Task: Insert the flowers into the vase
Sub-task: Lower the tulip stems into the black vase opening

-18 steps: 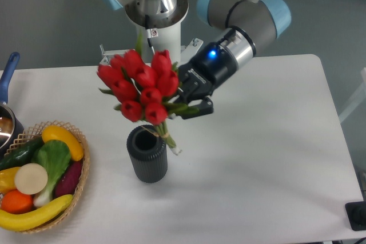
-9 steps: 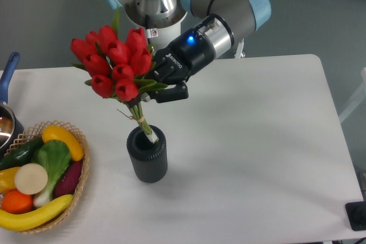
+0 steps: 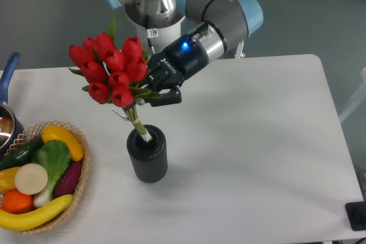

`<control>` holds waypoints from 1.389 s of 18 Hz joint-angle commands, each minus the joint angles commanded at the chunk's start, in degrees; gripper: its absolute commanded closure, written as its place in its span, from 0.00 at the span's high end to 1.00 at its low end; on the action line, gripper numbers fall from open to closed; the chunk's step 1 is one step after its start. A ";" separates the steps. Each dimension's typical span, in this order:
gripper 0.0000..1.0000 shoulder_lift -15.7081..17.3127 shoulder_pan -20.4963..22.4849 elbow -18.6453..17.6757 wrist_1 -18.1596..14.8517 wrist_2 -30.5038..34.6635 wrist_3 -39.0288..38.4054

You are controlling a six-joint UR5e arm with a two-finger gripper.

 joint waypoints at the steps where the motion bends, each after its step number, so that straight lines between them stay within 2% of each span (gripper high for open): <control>1: 0.28 -0.18 -0.09 -0.44 0.00 0.00 0.09; 12: 0.28 -4.04 -0.09 -2.29 0.09 0.18 0.61; 19: 0.29 -7.20 0.70 -3.87 0.00 0.35 7.02; 25: 0.29 -7.91 1.49 -4.66 0.00 0.35 7.56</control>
